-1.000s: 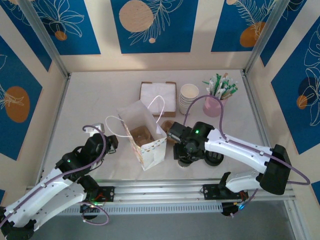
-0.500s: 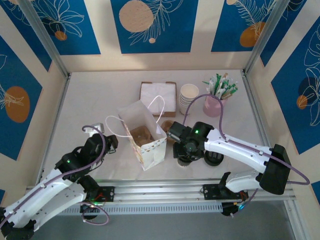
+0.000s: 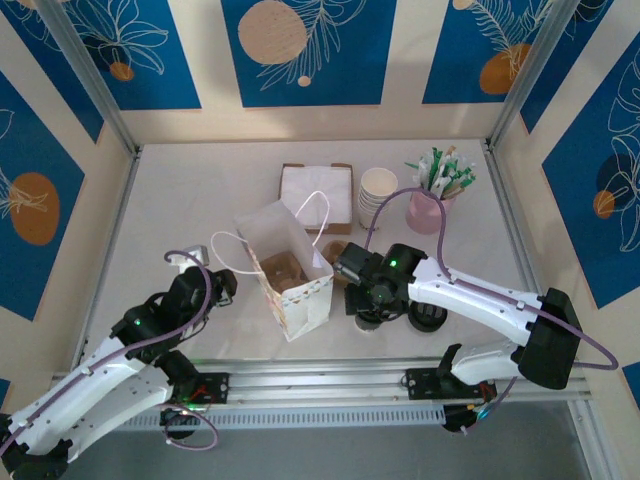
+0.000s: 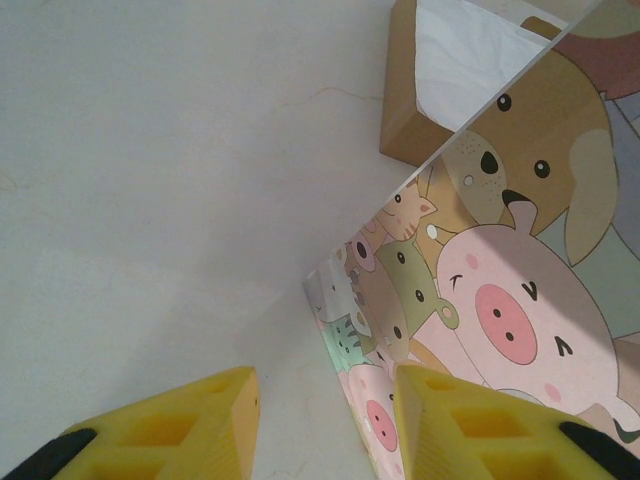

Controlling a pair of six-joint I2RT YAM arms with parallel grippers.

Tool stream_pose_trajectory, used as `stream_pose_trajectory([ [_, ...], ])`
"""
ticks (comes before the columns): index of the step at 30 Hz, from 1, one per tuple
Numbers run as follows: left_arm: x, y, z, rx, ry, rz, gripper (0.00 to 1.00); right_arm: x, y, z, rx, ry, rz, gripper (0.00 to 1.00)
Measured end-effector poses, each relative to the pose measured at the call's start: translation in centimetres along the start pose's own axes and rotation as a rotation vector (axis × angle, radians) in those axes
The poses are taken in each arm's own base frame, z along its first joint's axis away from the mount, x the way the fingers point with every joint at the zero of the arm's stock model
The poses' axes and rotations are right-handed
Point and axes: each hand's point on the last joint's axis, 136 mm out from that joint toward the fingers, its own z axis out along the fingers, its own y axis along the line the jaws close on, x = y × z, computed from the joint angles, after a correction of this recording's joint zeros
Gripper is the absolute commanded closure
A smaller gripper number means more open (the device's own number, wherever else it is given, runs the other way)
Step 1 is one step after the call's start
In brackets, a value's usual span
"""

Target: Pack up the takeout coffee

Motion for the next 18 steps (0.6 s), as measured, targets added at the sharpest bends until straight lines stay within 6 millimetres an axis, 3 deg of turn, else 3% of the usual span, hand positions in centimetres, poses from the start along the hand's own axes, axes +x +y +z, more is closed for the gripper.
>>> stream_pose_trajectory([
  [11, -0.07, -0.15, 0.00, 0.007, -0.002, -0.003, 0.60, -0.47, -0.14, 0.03, 0.008, -0.020, -0.016, 0.11],
  [18, 0.00, -0.18, 0.02, 0.009, 0.001, -0.014, 0.60, -0.90, -0.15, 0.08, 0.009, -0.035, -0.014, 0.17],
])
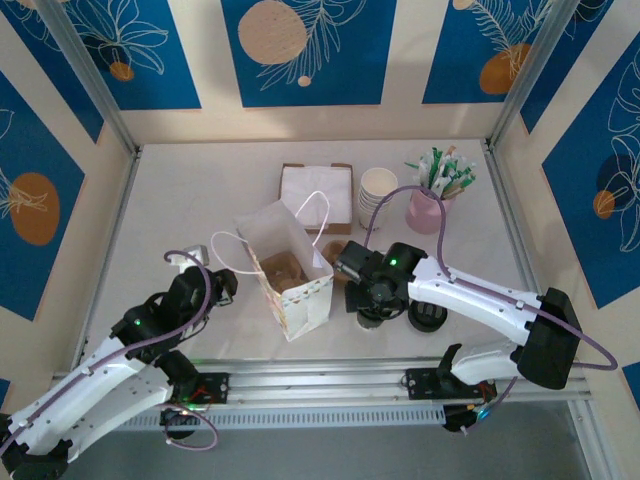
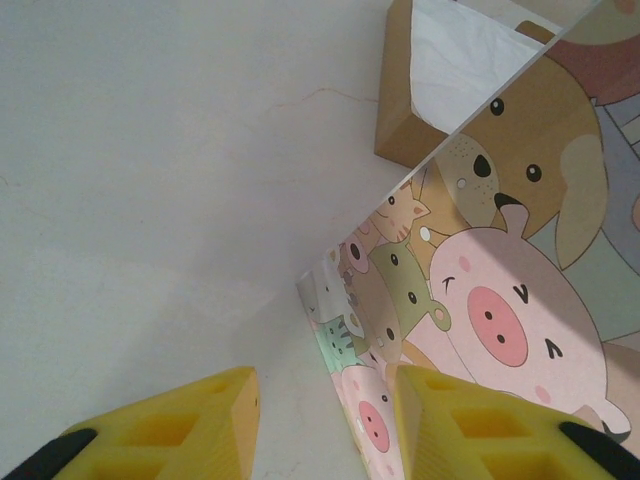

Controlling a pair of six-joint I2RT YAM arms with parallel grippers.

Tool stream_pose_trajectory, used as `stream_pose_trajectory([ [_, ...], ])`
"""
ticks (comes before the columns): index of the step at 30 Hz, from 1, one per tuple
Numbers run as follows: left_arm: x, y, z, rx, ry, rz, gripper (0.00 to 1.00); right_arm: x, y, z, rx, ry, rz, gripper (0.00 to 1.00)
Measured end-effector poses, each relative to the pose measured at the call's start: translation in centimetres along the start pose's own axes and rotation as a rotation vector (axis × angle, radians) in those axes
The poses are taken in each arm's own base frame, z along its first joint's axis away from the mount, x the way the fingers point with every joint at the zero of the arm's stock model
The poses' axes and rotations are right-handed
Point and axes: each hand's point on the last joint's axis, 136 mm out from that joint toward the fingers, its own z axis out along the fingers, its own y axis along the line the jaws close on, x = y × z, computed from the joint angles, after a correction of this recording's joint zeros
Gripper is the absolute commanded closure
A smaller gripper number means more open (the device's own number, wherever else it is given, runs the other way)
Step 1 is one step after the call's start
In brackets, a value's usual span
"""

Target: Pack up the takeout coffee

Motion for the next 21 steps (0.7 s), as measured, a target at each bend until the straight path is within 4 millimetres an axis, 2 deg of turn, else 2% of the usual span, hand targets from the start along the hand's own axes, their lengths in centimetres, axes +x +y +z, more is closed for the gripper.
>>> stream_pose_trajectory([
  [5, 0.0, -0.1, 0.0, 0.006, 0.000, -0.006, 0.60, -0.4, 0.0, 0.2, 0.004, -0.011, 0.008, 0.17],
  [14, 0.0, -0.1, 0.0, 0.006, -0.001, -0.006, 0.60, -0.5, -0.1, 0.1, 0.005, -0.015, 0.004, 0.25],
  [18, 0.0, -0.1, 0.0, 0.005, -0.001, -0.005, 0.60, -0.4, -0.5, -0.2, 0.015, -0.012, 0.002, 0.26],
  [21, -0.1, 0.0, 0.0, -0.002, -0.007, 0.003, 0.59, -0.1, -1.0, -1.1, 0.017, -0.011, -0.003, 0.26],
])
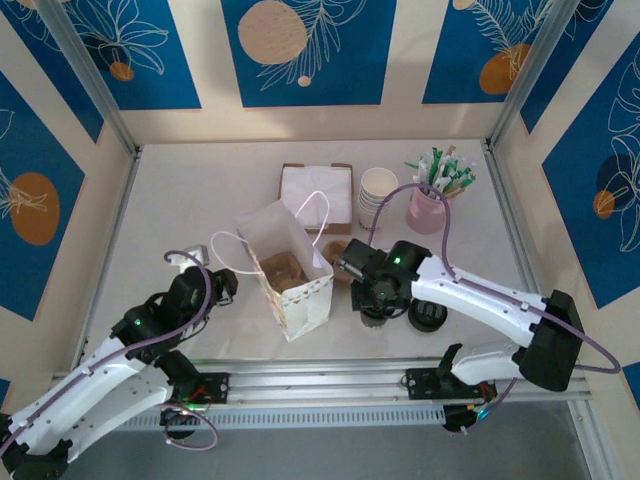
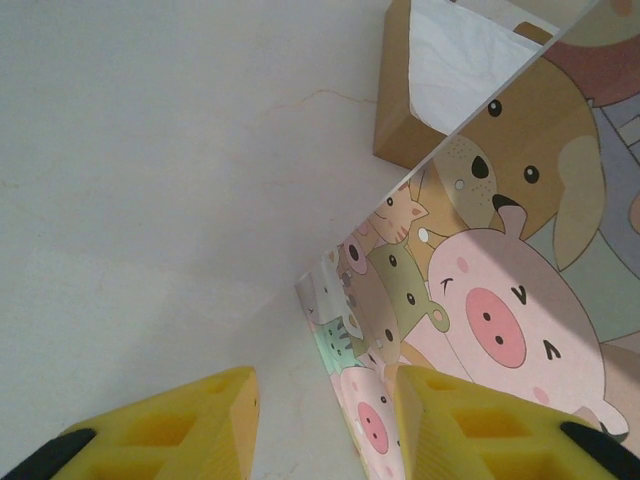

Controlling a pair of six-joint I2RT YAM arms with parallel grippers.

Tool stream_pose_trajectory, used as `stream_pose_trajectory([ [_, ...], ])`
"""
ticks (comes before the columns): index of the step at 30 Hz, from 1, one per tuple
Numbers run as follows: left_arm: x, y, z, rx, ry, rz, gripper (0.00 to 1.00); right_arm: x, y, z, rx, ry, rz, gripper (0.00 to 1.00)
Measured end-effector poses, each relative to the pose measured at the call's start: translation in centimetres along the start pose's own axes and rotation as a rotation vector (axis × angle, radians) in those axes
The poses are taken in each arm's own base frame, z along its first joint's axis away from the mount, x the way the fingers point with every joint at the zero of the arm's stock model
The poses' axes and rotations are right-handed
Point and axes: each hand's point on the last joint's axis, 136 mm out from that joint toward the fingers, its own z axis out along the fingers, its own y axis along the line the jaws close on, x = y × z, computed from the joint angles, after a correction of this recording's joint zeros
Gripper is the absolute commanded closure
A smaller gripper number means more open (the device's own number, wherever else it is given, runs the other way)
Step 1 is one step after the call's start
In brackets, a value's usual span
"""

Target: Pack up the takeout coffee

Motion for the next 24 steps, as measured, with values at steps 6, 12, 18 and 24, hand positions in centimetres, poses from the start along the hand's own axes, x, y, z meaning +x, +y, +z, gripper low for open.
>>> stream_pose_trajectory([
  [6, -0.9, 0.4, -0.5, -0.031, -0.026, 0.046, 0.58, -0.4, -0.2, -4.8, -0.109, -0.085, -0.008, 0.27],
  [12, -2.6, 0.6, -1.5, -0.061, -0.082, 0.053, 0.58, -0.5, -1.1, -8.6, -0.178, -0.142, -0.011, 0.28],
  [18, -2.2, 0.7, -1.2, -0.051, -0.081, 0.008, 0.58, -2.0, -1.7, -14.4, -0.285, -0.269, -0.017, 0.30],
  [24, 0.7, 1.8, 0.9, -0.065, 0.004, -0.055, 0.59, -3.5, -2.2, -21.1, -0.427, -0.441, -0.048, 0.30],
])
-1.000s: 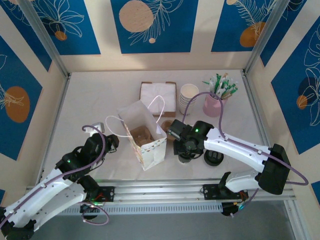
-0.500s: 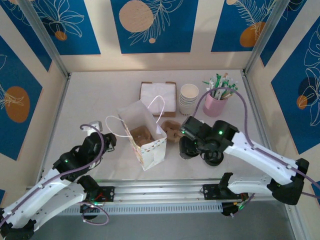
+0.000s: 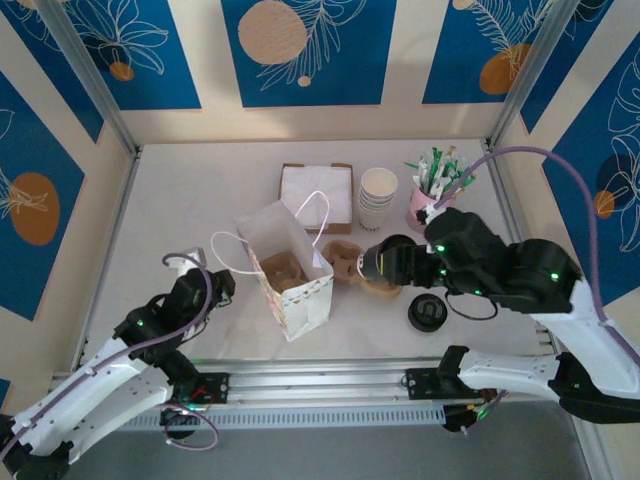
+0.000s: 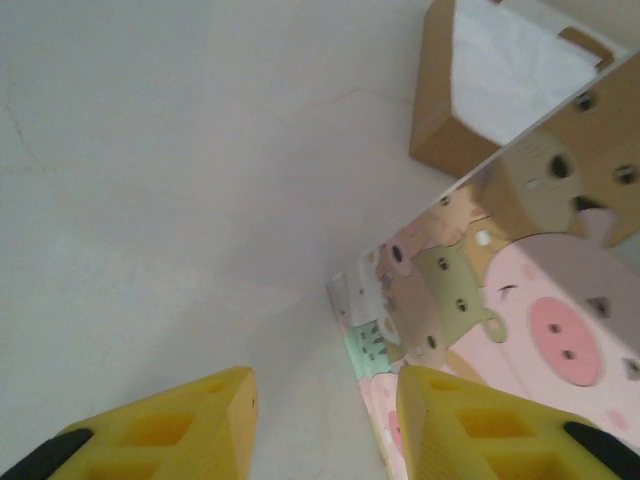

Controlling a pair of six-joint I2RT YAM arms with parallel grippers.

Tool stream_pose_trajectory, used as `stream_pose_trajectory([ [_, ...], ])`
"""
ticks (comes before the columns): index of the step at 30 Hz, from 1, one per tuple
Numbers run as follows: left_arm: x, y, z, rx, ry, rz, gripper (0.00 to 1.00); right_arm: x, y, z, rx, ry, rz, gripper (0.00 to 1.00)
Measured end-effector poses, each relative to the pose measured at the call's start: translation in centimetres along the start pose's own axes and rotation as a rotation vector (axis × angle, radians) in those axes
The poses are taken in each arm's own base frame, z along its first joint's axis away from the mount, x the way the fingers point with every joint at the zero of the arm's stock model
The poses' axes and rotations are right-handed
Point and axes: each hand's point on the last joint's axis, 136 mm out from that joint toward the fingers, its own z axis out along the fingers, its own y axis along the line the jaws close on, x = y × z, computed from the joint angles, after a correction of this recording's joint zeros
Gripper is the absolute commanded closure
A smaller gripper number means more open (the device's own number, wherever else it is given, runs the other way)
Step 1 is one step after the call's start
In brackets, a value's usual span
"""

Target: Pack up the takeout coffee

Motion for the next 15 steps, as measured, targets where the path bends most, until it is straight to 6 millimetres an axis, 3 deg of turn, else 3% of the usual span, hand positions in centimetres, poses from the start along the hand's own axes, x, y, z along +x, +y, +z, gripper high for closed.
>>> stream_pose_trajectory([
  [7, -0.5, 2.7, 3.1, -0.059, 0.061, -0.219, 0.59, -3.1, 2.3, -3.0, -0.122, -0.133, -0.081, 0.31],
  [15, -1.8, 4.0, 8.4, -0.026, 0.140, -0.410, 0.59, -5.1, 7.3, -2.0, -0.222, -0.146, -0.194, 0.31],
])
